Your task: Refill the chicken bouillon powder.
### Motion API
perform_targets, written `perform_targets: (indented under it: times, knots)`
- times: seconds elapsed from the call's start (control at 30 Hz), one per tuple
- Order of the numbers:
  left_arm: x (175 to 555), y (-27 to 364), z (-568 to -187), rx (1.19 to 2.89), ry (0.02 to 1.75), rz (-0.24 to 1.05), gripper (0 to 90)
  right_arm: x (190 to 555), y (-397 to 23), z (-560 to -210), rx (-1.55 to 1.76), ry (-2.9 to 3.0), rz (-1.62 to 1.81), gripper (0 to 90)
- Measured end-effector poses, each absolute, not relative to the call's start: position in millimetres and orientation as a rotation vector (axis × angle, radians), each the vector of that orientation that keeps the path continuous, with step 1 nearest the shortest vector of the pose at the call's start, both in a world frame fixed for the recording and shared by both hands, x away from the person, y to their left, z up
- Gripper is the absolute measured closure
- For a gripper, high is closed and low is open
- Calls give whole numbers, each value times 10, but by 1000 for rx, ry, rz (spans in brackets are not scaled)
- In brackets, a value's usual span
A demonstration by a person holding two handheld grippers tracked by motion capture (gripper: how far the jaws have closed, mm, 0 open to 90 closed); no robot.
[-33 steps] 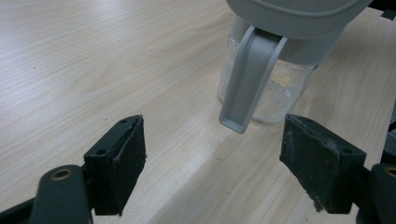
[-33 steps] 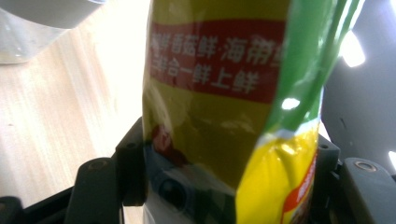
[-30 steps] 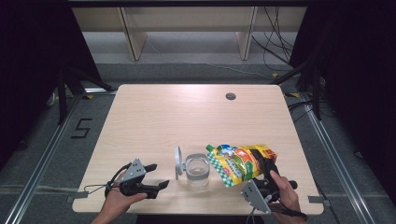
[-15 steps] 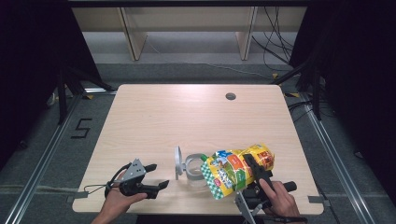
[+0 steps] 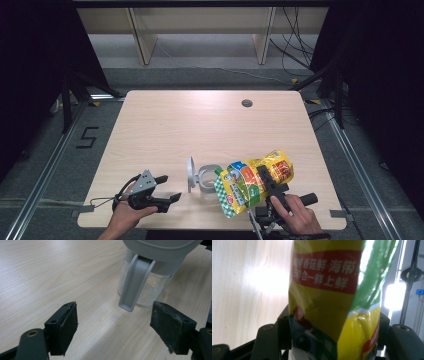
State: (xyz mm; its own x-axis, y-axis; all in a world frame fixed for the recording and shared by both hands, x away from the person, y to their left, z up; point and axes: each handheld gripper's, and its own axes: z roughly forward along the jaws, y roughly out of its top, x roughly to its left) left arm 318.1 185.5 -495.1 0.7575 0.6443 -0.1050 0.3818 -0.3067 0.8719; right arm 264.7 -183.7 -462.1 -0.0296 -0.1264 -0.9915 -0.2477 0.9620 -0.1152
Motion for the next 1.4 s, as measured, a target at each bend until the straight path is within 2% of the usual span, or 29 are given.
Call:
perform_targets:
  times: [0.5, 0.63, 1.4]
  knots:
    - [3189, 1861, -4951, 1942, 780, 332, 214, 2600, -1773, -4631, -369, 1571, 25, 407]
    - [3191, 1862, -4946, 1943, 771, 333, 214, 2617, -1759, -4648, -392, 1581, 25, 435]
    - [3191, 1851, -4954, 1945, 784, 330, 215, 2676, -1712, -4535, -543, 1515, -74, 438]
